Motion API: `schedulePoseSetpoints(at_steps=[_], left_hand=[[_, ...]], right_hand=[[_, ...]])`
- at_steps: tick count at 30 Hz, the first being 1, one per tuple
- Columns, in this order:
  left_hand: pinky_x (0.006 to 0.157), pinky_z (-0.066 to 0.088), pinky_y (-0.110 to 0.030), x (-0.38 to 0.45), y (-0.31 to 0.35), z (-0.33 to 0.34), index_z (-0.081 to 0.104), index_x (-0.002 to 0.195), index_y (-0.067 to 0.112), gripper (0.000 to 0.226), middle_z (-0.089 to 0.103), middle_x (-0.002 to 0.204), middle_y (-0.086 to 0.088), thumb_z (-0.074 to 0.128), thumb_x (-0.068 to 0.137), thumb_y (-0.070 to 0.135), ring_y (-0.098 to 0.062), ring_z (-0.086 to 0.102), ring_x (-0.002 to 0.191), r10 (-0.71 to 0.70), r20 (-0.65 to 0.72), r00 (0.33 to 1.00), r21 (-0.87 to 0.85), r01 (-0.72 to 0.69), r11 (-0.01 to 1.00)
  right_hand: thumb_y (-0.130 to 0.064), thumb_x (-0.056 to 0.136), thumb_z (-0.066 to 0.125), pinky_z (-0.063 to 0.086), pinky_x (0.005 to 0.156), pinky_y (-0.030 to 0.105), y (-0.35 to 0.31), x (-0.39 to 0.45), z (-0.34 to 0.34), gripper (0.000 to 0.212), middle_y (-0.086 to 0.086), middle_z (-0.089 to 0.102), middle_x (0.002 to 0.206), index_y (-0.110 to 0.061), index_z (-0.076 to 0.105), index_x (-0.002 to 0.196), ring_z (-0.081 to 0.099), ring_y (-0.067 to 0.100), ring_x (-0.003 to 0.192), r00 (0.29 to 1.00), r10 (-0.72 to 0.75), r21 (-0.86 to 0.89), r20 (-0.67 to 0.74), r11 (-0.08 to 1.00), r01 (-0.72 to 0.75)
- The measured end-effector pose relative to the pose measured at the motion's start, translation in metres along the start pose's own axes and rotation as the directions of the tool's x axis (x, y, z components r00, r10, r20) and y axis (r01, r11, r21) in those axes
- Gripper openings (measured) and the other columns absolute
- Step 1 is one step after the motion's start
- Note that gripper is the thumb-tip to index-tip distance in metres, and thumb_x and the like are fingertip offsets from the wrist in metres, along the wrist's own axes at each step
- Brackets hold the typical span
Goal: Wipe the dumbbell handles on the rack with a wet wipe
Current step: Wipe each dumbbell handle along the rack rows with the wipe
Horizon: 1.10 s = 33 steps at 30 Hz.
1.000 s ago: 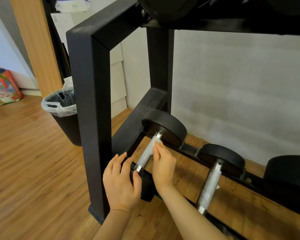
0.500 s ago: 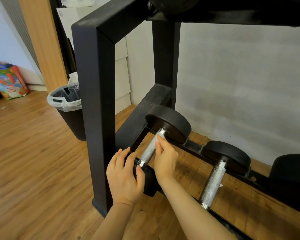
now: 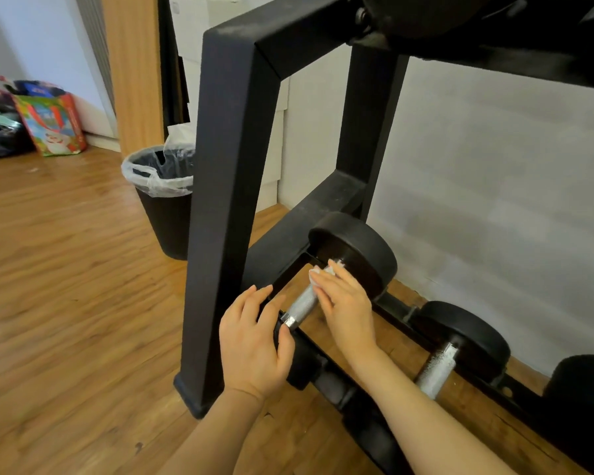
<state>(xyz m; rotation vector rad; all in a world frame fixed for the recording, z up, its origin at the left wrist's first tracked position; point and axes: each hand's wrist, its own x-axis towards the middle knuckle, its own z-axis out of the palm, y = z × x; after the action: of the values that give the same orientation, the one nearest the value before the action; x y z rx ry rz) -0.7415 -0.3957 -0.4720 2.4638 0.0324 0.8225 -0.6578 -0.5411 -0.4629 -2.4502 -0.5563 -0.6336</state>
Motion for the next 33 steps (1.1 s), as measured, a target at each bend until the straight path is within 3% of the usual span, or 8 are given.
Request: schedulePoseSetpoints(at_steps=[6,11,15,20,25,29,33], left_hand=[[0.108,0.036,-0.047,0.0,-0.001,0.0,0.068,0.121,0.017,0.045,0.062,0.131,-0.003,0.044,0.086,0.032,-0.027,0.049,0.131,0.002,-0.005,1.0,-0.014,-0.002,1.0],[0.11,0.032,-0.043,0.0,-0.001,0.0,0.068,0.121,0.017,0.045,0.062,0.131,-0.002,0.043,0.086,0.032,-0.026,0.048,0.131,0.005,-0.003,1.0,-0.011,-0.005,1.0],[0.111,0.027,-0.039,0.001,0.0,0.001,0.068,0.12,0.018,0.045,0.062,0.13,-0.001,0.043,0.085,0.032,-0.024,0.047,0.131,-0.008,-0.003,1.0,-0.009,0.008,1.0],[0.109,0.032,-0.043,0.0,0.001,0.0,0.069,0.119,0.018,0.044,0.063,0.129,-0.002,0.043,0.085,0.032,-0.025,0.048,0.13,-0.006,-0.004,1.0,-0.019,0.006,1.0],[0.107,0.038,-0.049,0.0,0.001,-0.001,0.069,0.118,0.017,0.044,0.063,0.128,-0.002,0.044,0.085,0.032,-0.026,0.049,0.13,-0.01,0.006,1.0,-0.029,0.01,1.0],[0.105,0.041,-0.052,0.0,0.001,0.0,0.07,0.116,0.016,0.044,0.063,0.128,-0.003,0.043,0.085,0.032,-0.028,0.051,0.129,-0.011,0.006,1.0,-0.026,0.012,1.0],[0.105,0.041,-0.053,0.0,0.0,0.0,0.069,0.117,0.016,0.044,0.063,0.128,-0.003,0.043,0.085,0.032,-0.027,0.05,0.129,-0.007,0.007,1.0,-0.019,0.007,1.0]], right_hand=[[-0.014,0.091,0.064,0.026,0.115,0.039,0.012,0.004,0.004,0.039,0.001,0.06,0.133,-0.015,0.06,0.13,0.043,0.019,0.136,0.973,-0.178,-0.157,0.145,0.967,0.2],[-0.007,0.08,0.074,0.028,0.115,0.042,0.009,0.006,0.001,0.049,0.004,0.063,0.129,-0.012,0.061,0.127,0.046,0.02,0.134,0.898,-0.334,-0.164,0.286,0.906,0.389],[-0.013,0.092,0.063,0.014,0.118,0.031,0.013,0.011,0.001,0.043,0.002,0.057,0.137,-0.017,0.054,0.134,0.039,0.013,0.138,0.932,-0.259,-0.091,0.251,0.953,0.29],[-0.012,0.09,0.066,0.031,0.115,0.041,0.019,0.006,0.007,0.031,0.004,0.062,0.131,-0.015,0.066,0.121,0.047,0.02,0.133,0.934,-0.307,-0.096,0.183,0.94,0.327],[-0.015,0.085,0.071,0.03,0.113,0.042,0.023,0.012,0.006,0.034,0.001,0.067,0.123,-0.017,0.068,0.119,0.052,0.018,0.128,0.921,-0.351,-0.153,0.17,0.914,0.376],[-0.02,0.09,0.061,0.03,0.114,0.043,0.02,0.012,0.004,0.028,-0.001,0.068,0.12,-0.018,0.069,0.117,0.052,0.019,0.128,0.952,-0.272,-0.135,0.138,0.947,0.29],[-0.022,0.092,0.052,0.028,0.114,0.041,0.012,0.003,0.005,0.033,-0.002,0.067,0.122,-0.017,0.067,0.12,0.052,0.019,0.128,0.901,-0.368,-0.142,0.229,0.903,0.405]])
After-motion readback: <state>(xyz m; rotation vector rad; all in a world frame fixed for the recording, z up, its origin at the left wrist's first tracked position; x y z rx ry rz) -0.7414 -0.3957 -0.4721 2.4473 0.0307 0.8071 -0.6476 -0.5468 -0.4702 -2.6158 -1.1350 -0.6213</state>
